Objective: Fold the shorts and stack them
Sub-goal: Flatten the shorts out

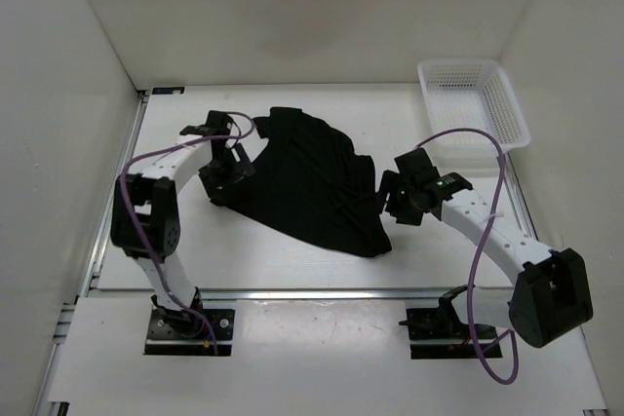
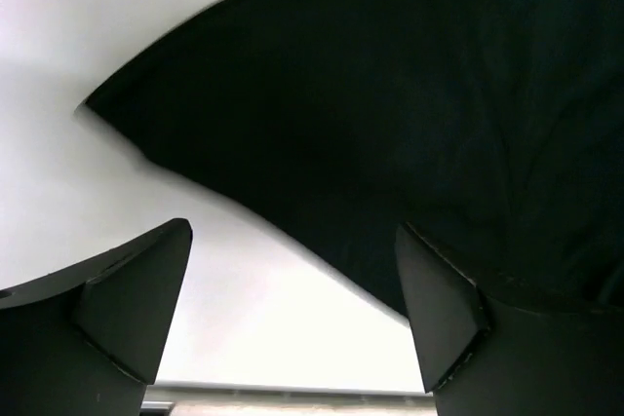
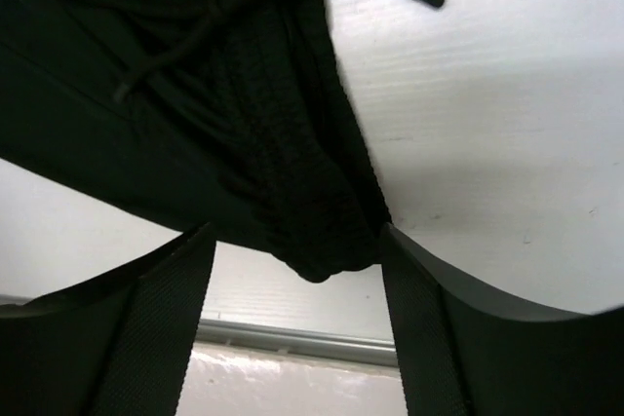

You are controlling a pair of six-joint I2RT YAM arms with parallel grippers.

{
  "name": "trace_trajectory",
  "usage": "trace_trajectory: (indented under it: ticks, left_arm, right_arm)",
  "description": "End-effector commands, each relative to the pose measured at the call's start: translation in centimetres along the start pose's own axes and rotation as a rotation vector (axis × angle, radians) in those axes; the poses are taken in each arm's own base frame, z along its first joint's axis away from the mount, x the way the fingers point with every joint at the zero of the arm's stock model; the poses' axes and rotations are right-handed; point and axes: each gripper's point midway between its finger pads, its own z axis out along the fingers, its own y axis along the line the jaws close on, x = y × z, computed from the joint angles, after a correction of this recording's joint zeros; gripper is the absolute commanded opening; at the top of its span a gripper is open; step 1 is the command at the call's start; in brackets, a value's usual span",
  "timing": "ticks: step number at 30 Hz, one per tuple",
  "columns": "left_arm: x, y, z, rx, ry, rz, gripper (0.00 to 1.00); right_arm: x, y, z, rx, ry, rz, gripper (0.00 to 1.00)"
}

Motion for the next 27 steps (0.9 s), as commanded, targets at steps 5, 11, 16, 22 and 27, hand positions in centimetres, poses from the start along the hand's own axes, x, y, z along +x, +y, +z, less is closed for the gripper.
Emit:
trace_trajectory:
  ticks: [5, 11, 16, 22, 27]
  left_arm:
    - [-4.2, -5.4, 1.1, 0.033, -0.072, 0.074, 0.87]
    - [-4.1, -6.5, 4.1, -0.065, -0.041, 0.147, 0.88]
    - [-3.5, -6.8, 6.4, -0.100, -0.005, 0.168, 0.83]
    - [-3.6, -7.4, 6.9, -0.112, 0.000, 0.180, 0.34]
    - [-4.3, -6.9, 5.5, -0.138, -0.041, 0.171, 0.24]
  right_arm:
    - [2.0, 0.5, 1.5, -0.047, 0.124, -0.059, 0.77]
    - [3.6, 0.7, 4.0, -0.031, 0.204, -0.102, 0.76]
    - [4.9, 0.5, 5.6, -0.011, 0.263, -0.134, 0.72]
    - [5.1, 0.4, 6.1, 0.001, 0.268, -0.143, 0.64]
    - [5.0, 0.3, 6.1, 0.008, 0.263, -0.144, 0.62]
